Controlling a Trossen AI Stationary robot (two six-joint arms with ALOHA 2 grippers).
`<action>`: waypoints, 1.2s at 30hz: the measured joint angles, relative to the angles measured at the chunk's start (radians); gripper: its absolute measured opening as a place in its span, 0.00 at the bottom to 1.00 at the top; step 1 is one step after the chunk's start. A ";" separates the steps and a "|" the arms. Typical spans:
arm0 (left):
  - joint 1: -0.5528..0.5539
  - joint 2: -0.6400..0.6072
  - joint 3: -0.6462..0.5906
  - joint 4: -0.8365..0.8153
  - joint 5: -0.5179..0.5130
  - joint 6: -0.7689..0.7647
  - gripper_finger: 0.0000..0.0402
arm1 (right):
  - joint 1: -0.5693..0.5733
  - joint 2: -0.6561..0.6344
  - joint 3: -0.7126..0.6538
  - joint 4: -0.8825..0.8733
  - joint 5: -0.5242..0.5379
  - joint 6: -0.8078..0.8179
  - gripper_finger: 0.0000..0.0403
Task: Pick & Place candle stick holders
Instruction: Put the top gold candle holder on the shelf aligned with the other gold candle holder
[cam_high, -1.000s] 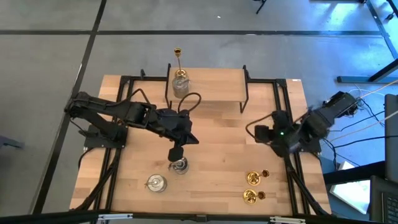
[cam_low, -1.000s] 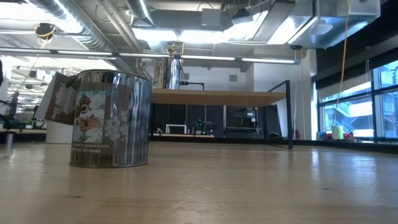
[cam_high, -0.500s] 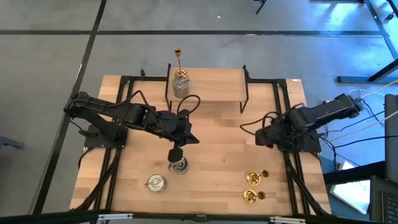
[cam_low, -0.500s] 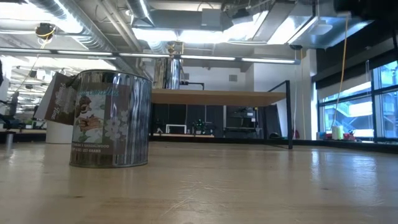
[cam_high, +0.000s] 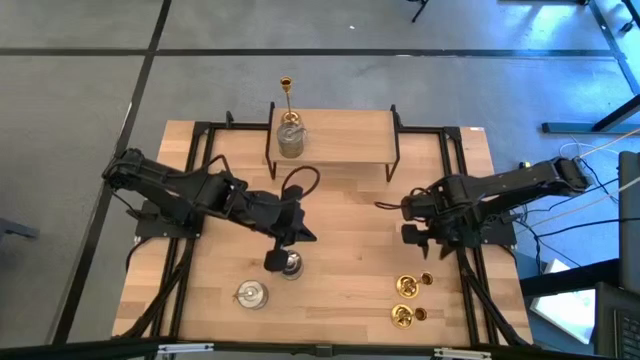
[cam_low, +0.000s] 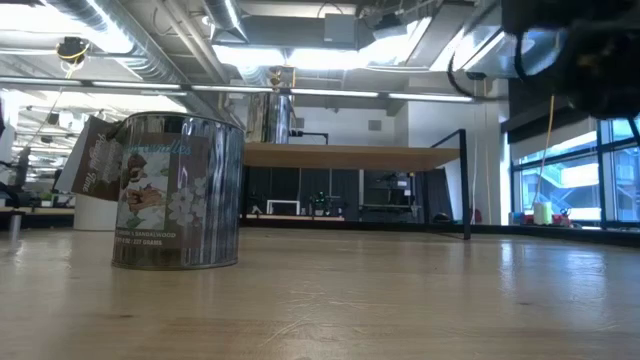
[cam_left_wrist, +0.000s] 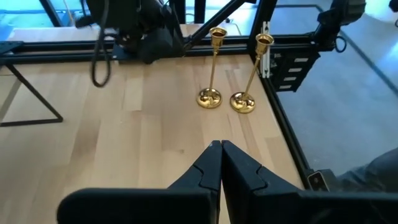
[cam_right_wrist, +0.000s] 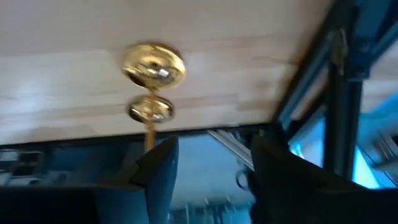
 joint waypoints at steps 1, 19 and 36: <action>-0.007 0.000 0.000 -0.003 -0.011 0.002 0.00 | -0.003 0.000 -0.018 0.003 -0.031 -0.007 0.53; -0.030 0.000 0.000 -0.059 -0.067 -0.004 0.00 | 0.024 0.041 -0.083 0.360 -0.124 0.072 0.56; -0.041 -0.014 0.000 -0.087 -0.054 -0.005 0.01 | 0.154 0.122 -0.083 0.523 -0.141 0.191 0.56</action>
